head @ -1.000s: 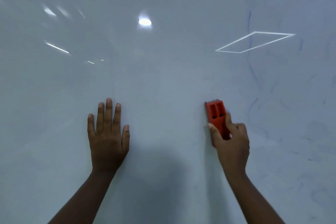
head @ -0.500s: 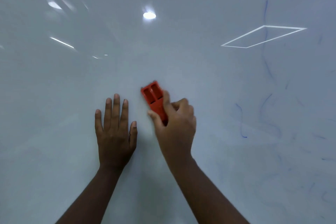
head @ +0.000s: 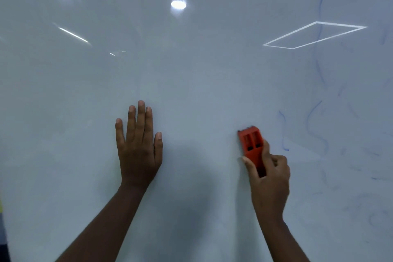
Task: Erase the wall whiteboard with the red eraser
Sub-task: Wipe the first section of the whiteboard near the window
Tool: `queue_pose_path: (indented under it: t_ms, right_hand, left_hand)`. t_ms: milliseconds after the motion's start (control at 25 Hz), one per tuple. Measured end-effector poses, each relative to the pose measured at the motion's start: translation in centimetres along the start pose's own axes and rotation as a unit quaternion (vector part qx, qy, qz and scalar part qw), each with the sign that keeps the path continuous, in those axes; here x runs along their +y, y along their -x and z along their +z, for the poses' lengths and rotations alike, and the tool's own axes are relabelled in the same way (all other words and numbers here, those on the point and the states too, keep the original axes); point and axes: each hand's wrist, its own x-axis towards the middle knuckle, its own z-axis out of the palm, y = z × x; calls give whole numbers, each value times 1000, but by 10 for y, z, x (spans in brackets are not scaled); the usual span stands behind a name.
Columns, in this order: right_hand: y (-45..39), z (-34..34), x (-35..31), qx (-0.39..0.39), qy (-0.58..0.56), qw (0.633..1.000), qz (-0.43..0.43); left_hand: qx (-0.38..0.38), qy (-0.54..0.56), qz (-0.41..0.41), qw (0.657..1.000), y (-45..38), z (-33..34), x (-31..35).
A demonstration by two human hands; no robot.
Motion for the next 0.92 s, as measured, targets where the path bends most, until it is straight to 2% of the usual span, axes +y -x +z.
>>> queue_pose_path:
  t_ms: [120, 240, 360, 520, 640, 680, 720, 800, 840, 920]
  right_hand:
    - [29, -2, 17, -9, -45, 996, 75]
    - [41, 9, 7, -8, -70, 993, 91]
    - [70, 31, -13, -37, -4, 999, -16]
    - [155, 55, -12, -99, 96, 973, -184]
    - [173, 48, 2, -146, 92, 959, -227]
    - [166, 42, 8, -153, 75, 964, -204]
    - [157, 35, 17, -148, 44, 978, -140]
    - [133, 17, 34, -95, -48, 992, 72]
    - [122, 9, 45, -63, -88, 980, 165]
    - [115, -5, 66, -26, -133, 954, 269]
  left_hand:
    - [-13, 7, -26, 1000, 33, 2, 11]
    - [-26, 6, -22, 999, 54, 4, 13]
    - [-26, 1, -25, 999, 54, 6, 13]
    - [-25, 11, -18, 999, 56, 6, 11]
    - [-30, 17, -13, 999, 58, 4, 7]
    - [-33, 17, -10, 999, 62, 4, 6]
    - [-36, 15, -7, 999, 66, 3, 5]
    - [-43, 15, -5, 999, 78, 3, 4]
    - [-44, 17, -9, 999, 84, 4, 6]
    - [-44, 19, -27, 998, 95, 5, 11]
